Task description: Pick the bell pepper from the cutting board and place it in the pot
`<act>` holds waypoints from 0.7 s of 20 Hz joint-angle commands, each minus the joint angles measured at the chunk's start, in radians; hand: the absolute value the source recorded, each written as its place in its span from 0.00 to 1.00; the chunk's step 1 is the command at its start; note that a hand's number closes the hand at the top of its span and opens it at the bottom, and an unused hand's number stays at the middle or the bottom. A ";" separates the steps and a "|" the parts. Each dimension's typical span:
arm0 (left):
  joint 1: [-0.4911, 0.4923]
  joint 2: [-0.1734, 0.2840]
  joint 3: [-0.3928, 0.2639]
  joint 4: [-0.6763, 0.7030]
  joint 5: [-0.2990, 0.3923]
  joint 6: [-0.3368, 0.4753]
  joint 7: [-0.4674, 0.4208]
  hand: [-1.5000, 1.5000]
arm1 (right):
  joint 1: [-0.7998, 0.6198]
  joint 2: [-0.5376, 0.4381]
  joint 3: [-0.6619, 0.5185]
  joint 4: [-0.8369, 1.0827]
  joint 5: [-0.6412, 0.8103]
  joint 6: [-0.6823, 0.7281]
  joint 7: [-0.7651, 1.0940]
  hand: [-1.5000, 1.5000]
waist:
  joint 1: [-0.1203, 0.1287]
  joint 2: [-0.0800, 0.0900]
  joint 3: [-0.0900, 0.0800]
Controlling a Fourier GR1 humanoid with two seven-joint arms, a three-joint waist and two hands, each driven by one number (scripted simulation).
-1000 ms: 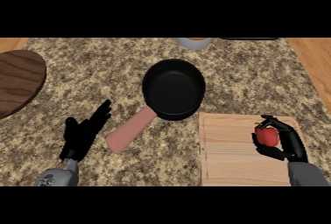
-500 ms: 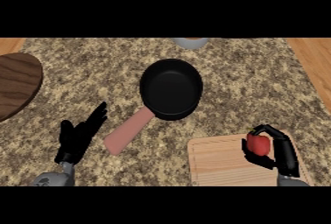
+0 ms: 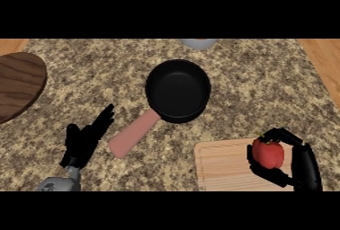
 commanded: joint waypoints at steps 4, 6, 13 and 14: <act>0.048 0.018 0.021 0.030 0.007 -0.040 -0.060 0.50 | -0.005 -0.011 0.119 -0.328 0.268 0.037 0.387 1.00 | 0.015 0.004 0.002; -0.010 -0.013 0.013 0.069 -0.010 -0.019 -0.056 0.50 | -0.178 0.019 0.163 -0.310 0.353 0.092 0.548 1.00 | 0.020 0.007 0.002; -0.045 -0.001 0.033 0.015 0.020 -0.041 0.016 0.50 | -0.617 0.053 0.153 -0.114 0.424 0.310 0.837 1.00 | 0.034 0.008 0.002; -0.027 -0.014 0.014 0.021 -0.002 -0.028 0.001 0.50 | -0.656 0.081 0.195 -0.159 0.457 0.357 0.929 1.00 | 0.031 0.006 0.002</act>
